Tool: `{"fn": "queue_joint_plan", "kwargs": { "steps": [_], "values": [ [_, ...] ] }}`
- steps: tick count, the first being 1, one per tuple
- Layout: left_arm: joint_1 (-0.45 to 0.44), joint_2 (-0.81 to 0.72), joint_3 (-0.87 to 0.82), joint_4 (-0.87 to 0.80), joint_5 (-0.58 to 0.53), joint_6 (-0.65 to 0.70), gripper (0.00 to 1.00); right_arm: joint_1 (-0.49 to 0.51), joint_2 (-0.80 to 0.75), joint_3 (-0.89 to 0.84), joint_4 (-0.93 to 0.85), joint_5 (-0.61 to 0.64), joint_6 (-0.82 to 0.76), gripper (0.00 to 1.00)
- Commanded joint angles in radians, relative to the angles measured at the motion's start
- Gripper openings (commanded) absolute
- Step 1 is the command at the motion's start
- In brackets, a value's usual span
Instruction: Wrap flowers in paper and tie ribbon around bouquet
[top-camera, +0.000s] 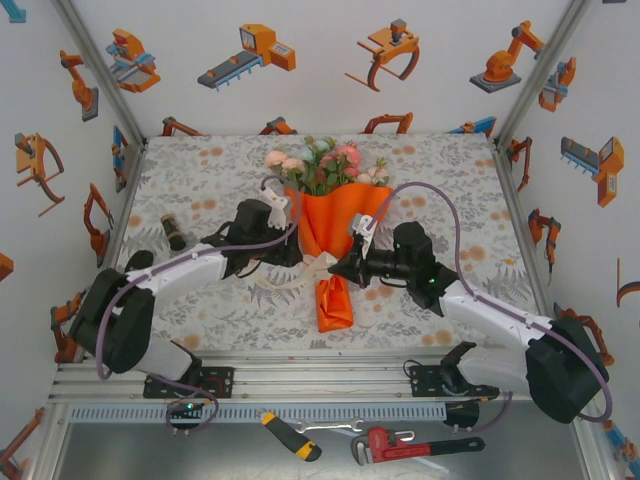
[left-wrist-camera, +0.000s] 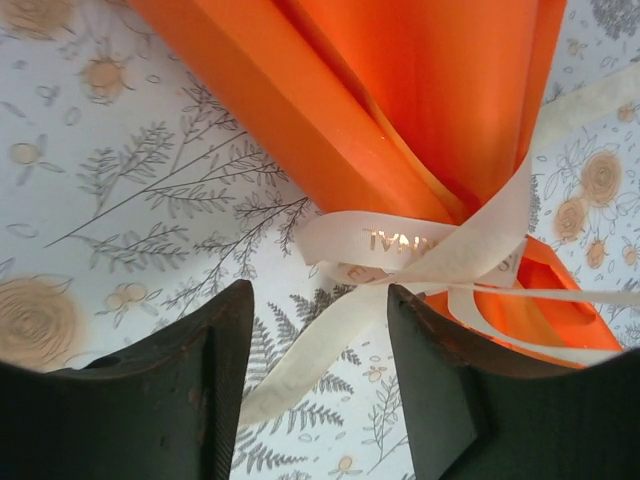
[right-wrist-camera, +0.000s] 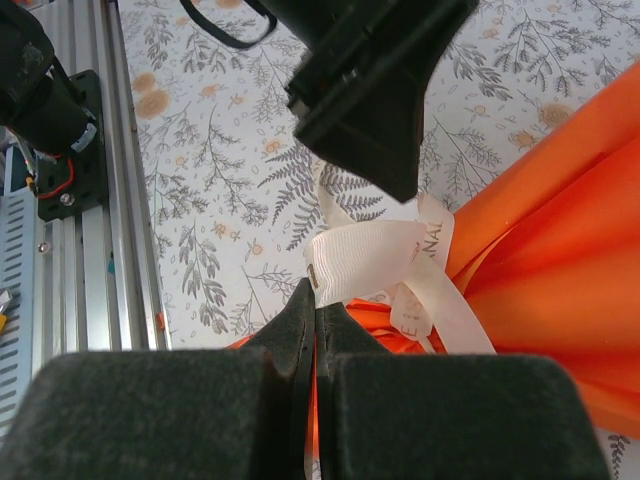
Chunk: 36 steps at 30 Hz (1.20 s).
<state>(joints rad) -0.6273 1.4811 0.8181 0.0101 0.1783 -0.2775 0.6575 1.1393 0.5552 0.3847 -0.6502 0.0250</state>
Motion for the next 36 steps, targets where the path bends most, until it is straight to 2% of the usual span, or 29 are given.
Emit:
{"fn": "queue_joint_plan", "kwargs": {
  "steps": [1, 6, 8, 14, 17, 19, 23, 26, 30, 34, 36],
  "values": [
    [0.012, 0.063, 0.031, 0.079, 0.067, 0.004, 0.56, -0.006, -0.014, 0.006, -0.004, -0.006, -0.020, 0.00],
    [0.031, 0.168, 0.043, 0.148, 0.111, -0.034, 0.56, -0.005, -0.009, 0.010, -0.003, -0.006, -0.017, 0.00],
    [0.035, 0.192, 0.036, 0.190, 0.155, -0.048, 0.52, -0.006, -0.005, 0.011, -0.003, -0.011, -0.013, 0.00],
    [0.045, 0.178, 0.005, 0.266, 0.187, -0.082, 0.30, -0.005, -0.003, 0.012, -0.004, -0.010, -0.011, 0.00],
    [0.081, 0.132, -0.021, 0.303, 0.181, -0.142, 0.13, -0.006, -0.003, 0.014, -0.004, -0.009, -0.010, 0.00],
    [0.107, 0.090, -0.040, 0.292, 0.145, -0.188, 0.09, -0.005, -0.005, 0.014, -0.004, -0.006, -0.010, 0.00],
    [0.139, 0.000, -0.083, 0.246, 0.098, -0.299, 0.08, -0.009, -0.014, 0.018, -0.036, 0.055, -0.007, 0.00],
    [0.137, -0.091, -0.131, 0.210, 0.067, -0.405, 0.08, -0.019, -0.020, 0.036, -0.099, 0.145, 0.012, 0.00],
    [0.128, -0.202, -0.159, 0.037, 0.000, -0.567, 0.08, -0.058, 0.011, 0.065, -0.155, 0.235, 0.100, 0.00],
    [0.064, -0.299, -0.170, -0.073, -0.060, -0.685, 0.08, -0.082, 0.084, 0.096, -0.143, 0.234, 0.209, 0.00],
    [-0.003, -0.336, -0.171, -0.076, -0.091, -0.774, 0.09, -0.082, 0.125, 0.118, -0.125, 0.222, 0.253, 0.00]
  ]
}}
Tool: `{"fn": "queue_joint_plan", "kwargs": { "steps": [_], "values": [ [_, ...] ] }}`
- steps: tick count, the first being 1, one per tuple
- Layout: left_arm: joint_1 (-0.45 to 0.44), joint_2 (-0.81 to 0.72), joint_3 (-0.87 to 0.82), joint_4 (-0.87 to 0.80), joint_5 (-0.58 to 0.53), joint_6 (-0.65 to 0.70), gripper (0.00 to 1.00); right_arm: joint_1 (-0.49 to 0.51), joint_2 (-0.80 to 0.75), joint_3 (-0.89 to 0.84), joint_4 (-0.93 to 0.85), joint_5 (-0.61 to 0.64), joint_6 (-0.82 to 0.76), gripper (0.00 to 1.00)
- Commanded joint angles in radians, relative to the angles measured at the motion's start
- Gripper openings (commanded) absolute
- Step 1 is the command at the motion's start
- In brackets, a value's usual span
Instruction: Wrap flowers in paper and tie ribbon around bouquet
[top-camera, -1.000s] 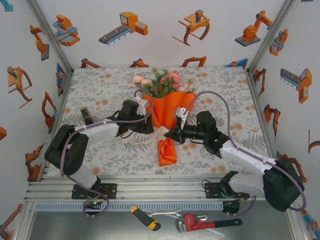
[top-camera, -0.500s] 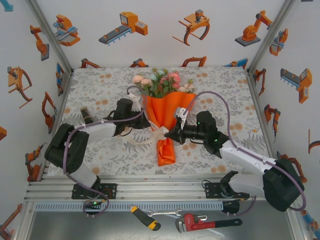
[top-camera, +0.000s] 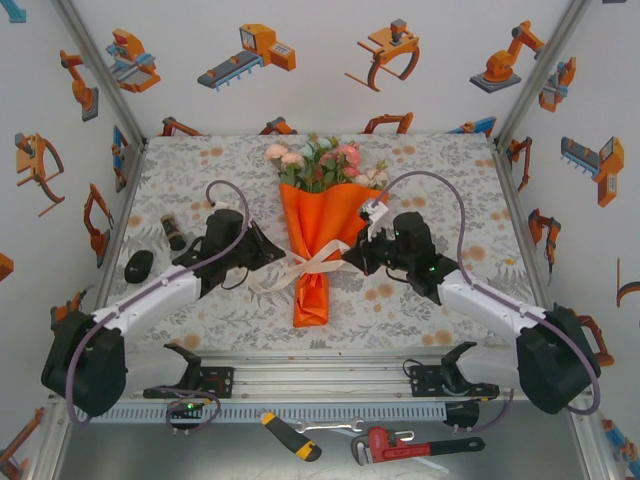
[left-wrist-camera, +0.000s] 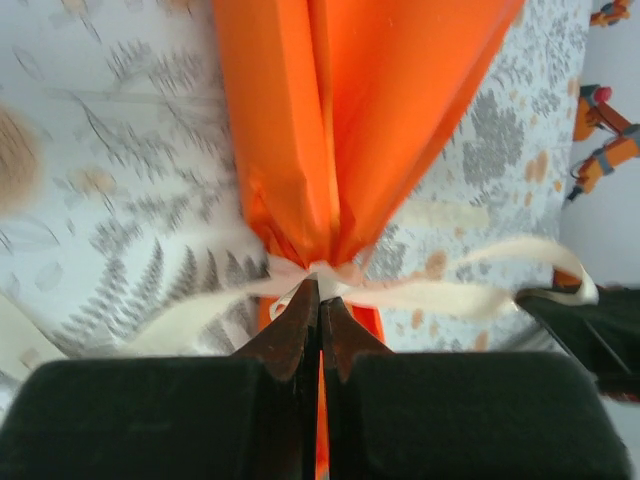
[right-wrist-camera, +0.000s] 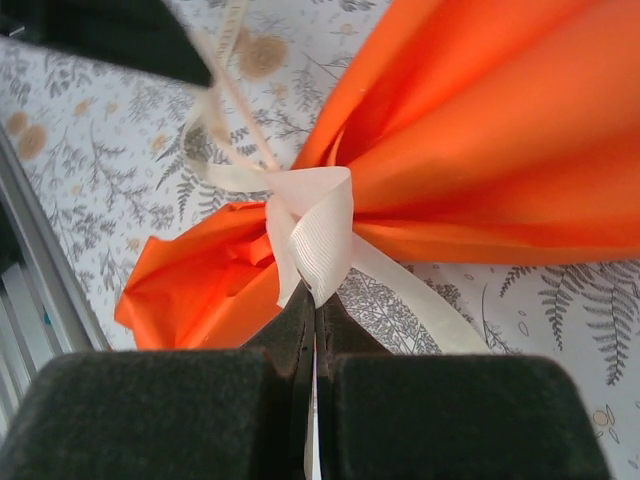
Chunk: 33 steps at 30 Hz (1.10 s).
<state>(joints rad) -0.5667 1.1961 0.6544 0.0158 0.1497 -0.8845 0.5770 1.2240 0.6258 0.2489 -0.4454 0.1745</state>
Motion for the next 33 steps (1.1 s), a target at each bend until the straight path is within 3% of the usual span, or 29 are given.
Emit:
{"fn": "queue_joint_plan", "kwargs": {
  "steps": [1, 6, 10, 13, 15, 20, 27, 30, 33],
  "values": [
    [-0.092, -0.060, -0.006, -0.075, -0.071, -0.219, 0.10, -0.002, 0.057, 0.056, 0.019, 0.012, 0.124, 0.00],
    [-0.219, -0.045, -0.007, 0.026, -0.079, -0.503, 0.09, -0.002, 0.109, 0.080, 0.072, 0.011, 0.184, 0.00],
    [-0.347, -0.035, 0.021, 0.071, -0.200, -0.571, 0.09, -0.003, 0.111, 0.086, 0.052, 0.057, 0.199, 0.00],
    [-0.477, -0.023, 0.084, 0.036, -0.369, -0.479, 0.13, -0.009, 0.102, 0.086, 0.034, 0.072, 0.201, 0.00],
    [-0.549, 0.014, 0.130, 0.031, -0.440, -0.333, 0.22, -0.013, 0.097, 0.082, 0.033, 0.074, 0.204, 0.00],
    [-0.611, 0.107, 0.166, 0.090, -0.448, -0.006, 0.41, -0.019, 0.092, 0.083, 0.032, 0.064, 0.208, 0.00],
    [-0.613, -0.022, 0.125, 0.146, -0.467, 0.321, 0.53, -0.023, 0.065, 0.078, 0.016, 0.053, 0.192, 0.00],
    [-0.590, -0.098, 0.116, 0.088, -0.562, 0.342, 0.55, -0.023, 0.060, 0.080, 0.017, 0.026, 0.178, 0.00],
    [-0.465, -0.112, 0.157, -0.107, -0.578, 0.238, 0.55, -0.022, 0.059, 0.083, 0.031, -0.016, 0.174, 0.00]
  ]
}}
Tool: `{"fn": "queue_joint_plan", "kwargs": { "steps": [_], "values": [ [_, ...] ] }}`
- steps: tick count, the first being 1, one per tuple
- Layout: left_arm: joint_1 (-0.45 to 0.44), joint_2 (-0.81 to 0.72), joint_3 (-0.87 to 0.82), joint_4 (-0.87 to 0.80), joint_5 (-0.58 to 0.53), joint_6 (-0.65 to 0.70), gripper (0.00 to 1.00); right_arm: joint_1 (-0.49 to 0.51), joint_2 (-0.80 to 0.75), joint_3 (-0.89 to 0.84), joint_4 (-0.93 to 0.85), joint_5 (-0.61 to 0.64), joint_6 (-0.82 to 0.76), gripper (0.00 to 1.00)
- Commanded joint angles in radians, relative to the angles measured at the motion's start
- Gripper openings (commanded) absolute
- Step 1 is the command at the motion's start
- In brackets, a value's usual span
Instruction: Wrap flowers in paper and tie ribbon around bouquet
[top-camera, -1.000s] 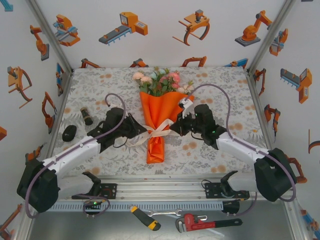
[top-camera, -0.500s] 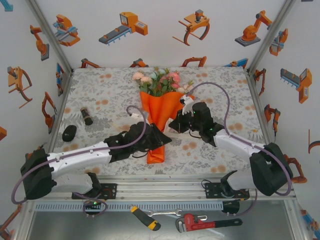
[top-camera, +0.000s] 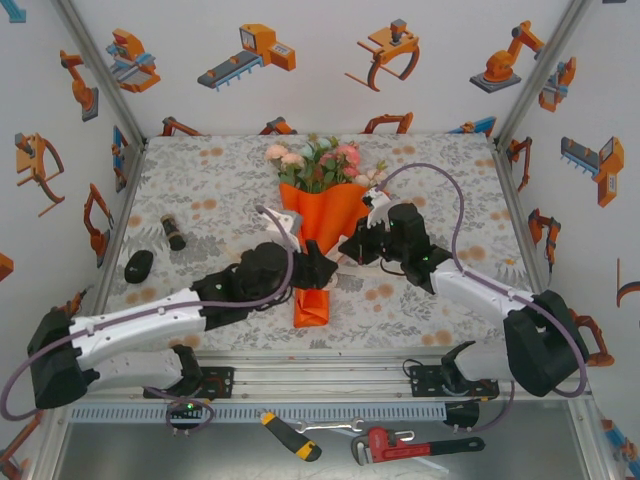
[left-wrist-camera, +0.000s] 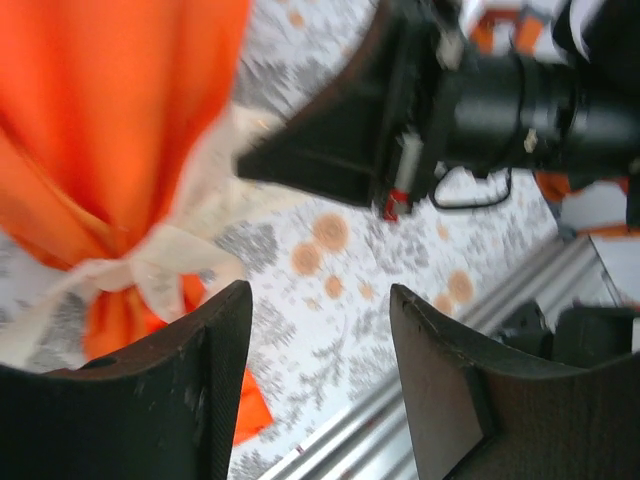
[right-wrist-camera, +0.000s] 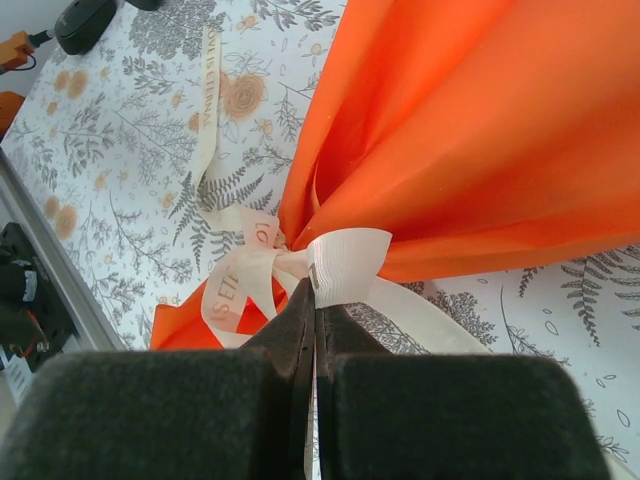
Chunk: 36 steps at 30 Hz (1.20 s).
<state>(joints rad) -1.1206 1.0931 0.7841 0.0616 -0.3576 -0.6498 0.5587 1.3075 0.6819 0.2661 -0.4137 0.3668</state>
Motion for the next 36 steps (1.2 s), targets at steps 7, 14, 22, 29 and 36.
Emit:
{"fn": "queue_joint_plan", "kwargs": {
  "steps": [7, 14, 22, 29, 36],
  "values": [
    [0.269, 0.062, 0.027, -0.004, 0.437, 0.312, 0.52, 0.020, 0.005, 0.054, 0.049, -0.112, 0.033, 0.00],
    [0.383, 0.147, 0.035, 0.128, 0.503, 0.121, 0.49, 0.040, 0.031, 0.055, 0.111, -0.211, -0.011, 0.00],
    [0.389, 0.247, 0.102, 0.053, 0.423, -0.292, 0.44, 0.047, 0.045, 0.074, 0.106, -0.330, -0.133, 0.00],
    [0.389, 0.273, 0.114, 0.106, 0.501, -0.332, 0.53, 0.061, 0.062, 0.091, 0.056, -0.354, -0.196, 0.00],
    [0.388, 0.325, 0.166, -0.031, 0.554, -0.308, 0.50, 0.063, 0.085, 0.110, 0.048, -0.361, -0.204, 0.00]
  ]
}}
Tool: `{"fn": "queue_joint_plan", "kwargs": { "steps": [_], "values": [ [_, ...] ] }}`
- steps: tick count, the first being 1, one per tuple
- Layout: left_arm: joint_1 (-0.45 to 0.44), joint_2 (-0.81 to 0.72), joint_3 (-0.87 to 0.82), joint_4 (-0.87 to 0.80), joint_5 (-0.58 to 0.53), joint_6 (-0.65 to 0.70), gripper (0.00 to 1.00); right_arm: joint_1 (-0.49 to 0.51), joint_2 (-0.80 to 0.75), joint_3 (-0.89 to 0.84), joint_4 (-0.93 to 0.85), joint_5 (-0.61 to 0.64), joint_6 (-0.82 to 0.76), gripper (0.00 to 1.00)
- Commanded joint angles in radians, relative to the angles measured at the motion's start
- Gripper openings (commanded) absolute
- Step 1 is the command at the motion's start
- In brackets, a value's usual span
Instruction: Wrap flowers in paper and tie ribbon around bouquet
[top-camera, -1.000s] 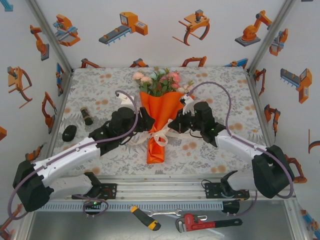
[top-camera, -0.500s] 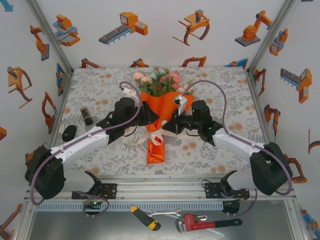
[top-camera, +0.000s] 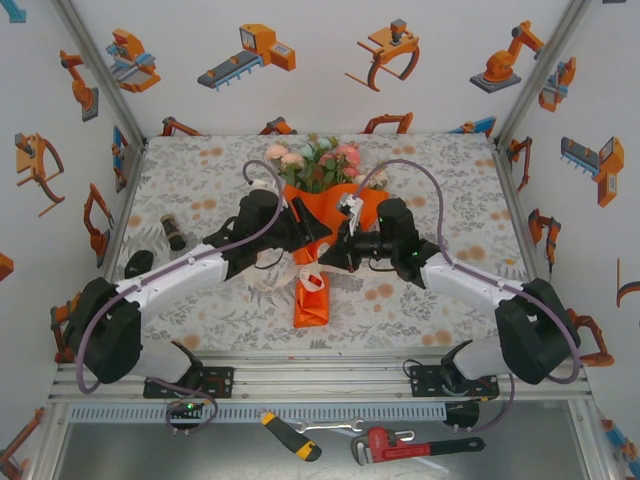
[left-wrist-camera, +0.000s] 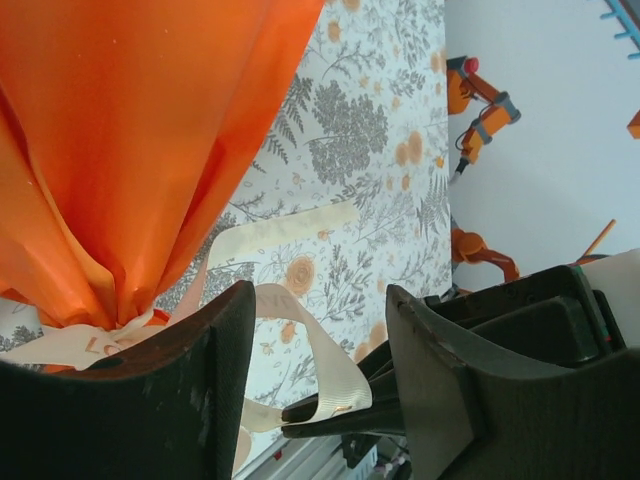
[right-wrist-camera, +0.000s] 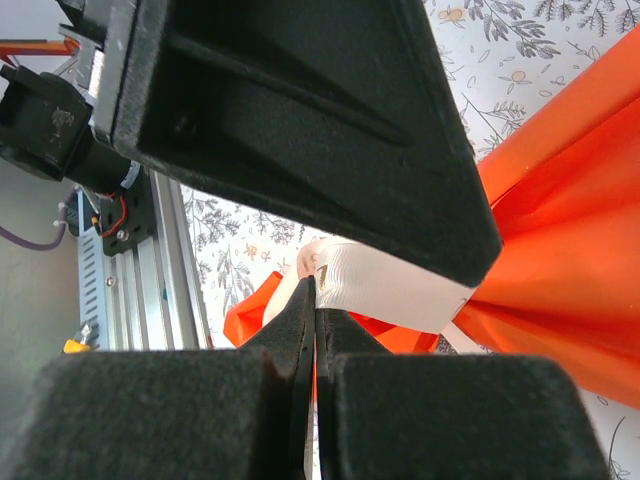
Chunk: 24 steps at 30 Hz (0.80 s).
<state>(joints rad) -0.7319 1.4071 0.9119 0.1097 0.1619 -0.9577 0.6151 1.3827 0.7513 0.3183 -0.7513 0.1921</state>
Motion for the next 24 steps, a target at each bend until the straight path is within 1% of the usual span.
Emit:
{"fn": "queue_joint_plan", "kwargs": {
  "steps": [1, 5, 7, 9, 12, 17, 18, 21, 24],
  "values": [
    [0.000, 0.014, 0.042, -0.099, 0.036, 0.021, 0.48, 0.006, 0.013, 0.044, -0.008, -0.023, -0.031, 0.00],
    [0.000, 0.031, 0.072, -0.136, 0.114, 0.112, 0.40, 0.006, 0.030, 0.061, -0.029, -0.010, -0.030, 0.00],
    [-0.002, 0.042, 0.097, -0.168, 0.139, 0.141, 0.37, 0.006, 0.039, 0.070, -0.044, -0.003, -0.030, 0.00],
    [-0.001, 0.046, 0.092, -0.144, 0.160, 0.142, 0.36, 0.006, 0.047, 0.077, -0.053, -0.001, -0.028, 0.00],
    [-0.002, 0.049, 0.078, -0.098, 0.195, 0.124, 0.36, 0.007, 0.056, 0.080, -0.058, -0.002, -0.027, 0.00],
    [0.000, 0.052, 0.074, -0.090, 0.242, 0.100, 0.44, 0.006, 0.058, 0.081, -0.062, 0.009, -0.030, 0.00],
    [0.000, 0.048, 0.074, -0.097, 0.244, 0.098, 0.47, 0.006, 0.057, 0.080, -0.064, 0.015, -0.031, 0.00],
    [0.000, 0.037, 0.077, -0.133, 0.253, 0.100, 0.47, 0.006, 0.056, 0.086, -0.075, 0.034, -0.037, 0.00],
    [0.001, 0.045, 0.102, -0.207, 0.260, 0.123, 0.40, 0.006, 0.056, 0.089, -0.072, 0.041, -0.036, 0.00]
  ]
}}
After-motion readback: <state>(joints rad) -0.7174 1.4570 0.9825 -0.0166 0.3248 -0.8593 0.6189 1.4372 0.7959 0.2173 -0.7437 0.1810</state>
